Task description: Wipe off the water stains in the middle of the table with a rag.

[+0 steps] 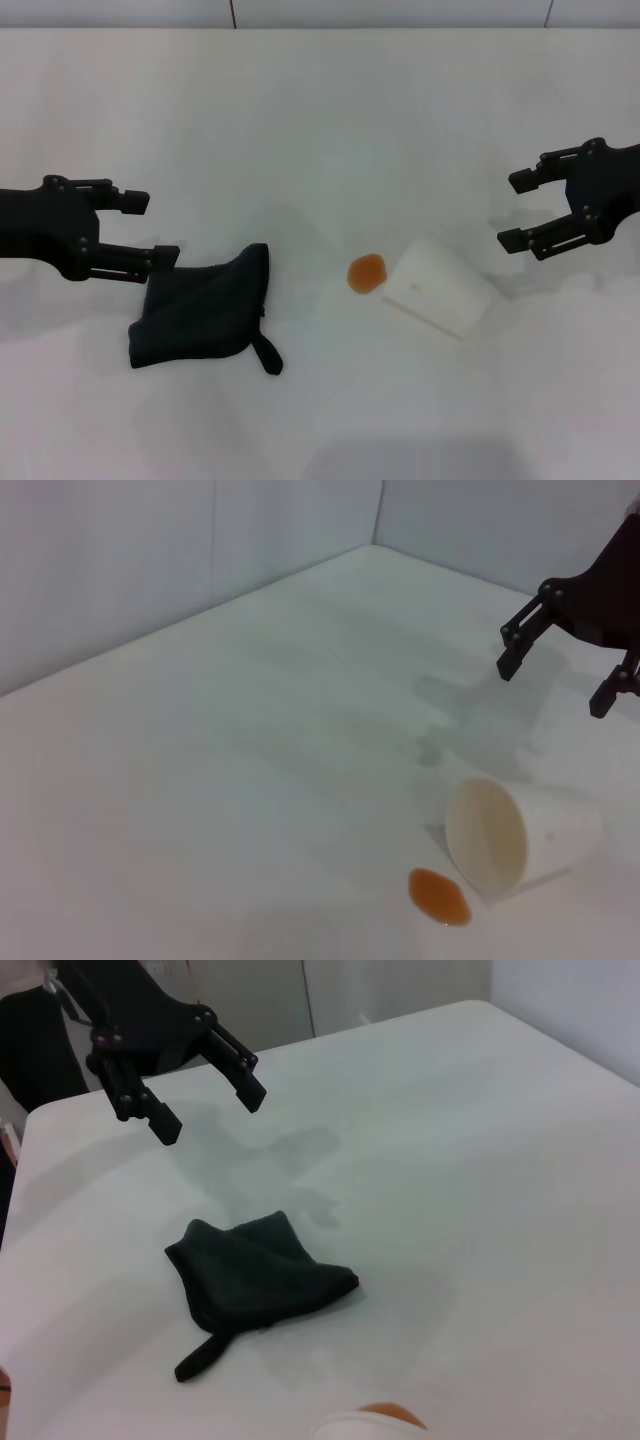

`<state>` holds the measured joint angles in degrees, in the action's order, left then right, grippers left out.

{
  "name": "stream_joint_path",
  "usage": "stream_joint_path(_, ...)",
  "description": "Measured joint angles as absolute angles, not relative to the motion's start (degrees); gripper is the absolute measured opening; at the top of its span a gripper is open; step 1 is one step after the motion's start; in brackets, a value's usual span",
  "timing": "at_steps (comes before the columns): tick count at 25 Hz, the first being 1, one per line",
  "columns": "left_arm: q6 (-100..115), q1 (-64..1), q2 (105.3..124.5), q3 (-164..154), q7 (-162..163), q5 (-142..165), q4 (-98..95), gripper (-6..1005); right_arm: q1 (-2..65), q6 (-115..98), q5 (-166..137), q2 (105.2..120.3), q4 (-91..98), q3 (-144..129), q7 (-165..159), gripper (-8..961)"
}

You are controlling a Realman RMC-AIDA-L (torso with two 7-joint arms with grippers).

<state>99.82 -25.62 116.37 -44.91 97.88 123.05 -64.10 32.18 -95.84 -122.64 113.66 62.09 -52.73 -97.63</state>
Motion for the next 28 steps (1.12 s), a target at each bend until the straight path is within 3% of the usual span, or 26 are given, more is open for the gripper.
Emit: stream_joint_path(28,102.0,-26.1,116.7,-46.5,97.2,122.0,-62.8,875,33.5,-99.1,-123.6,113.9,67.3,-55.6,-104.3,838)
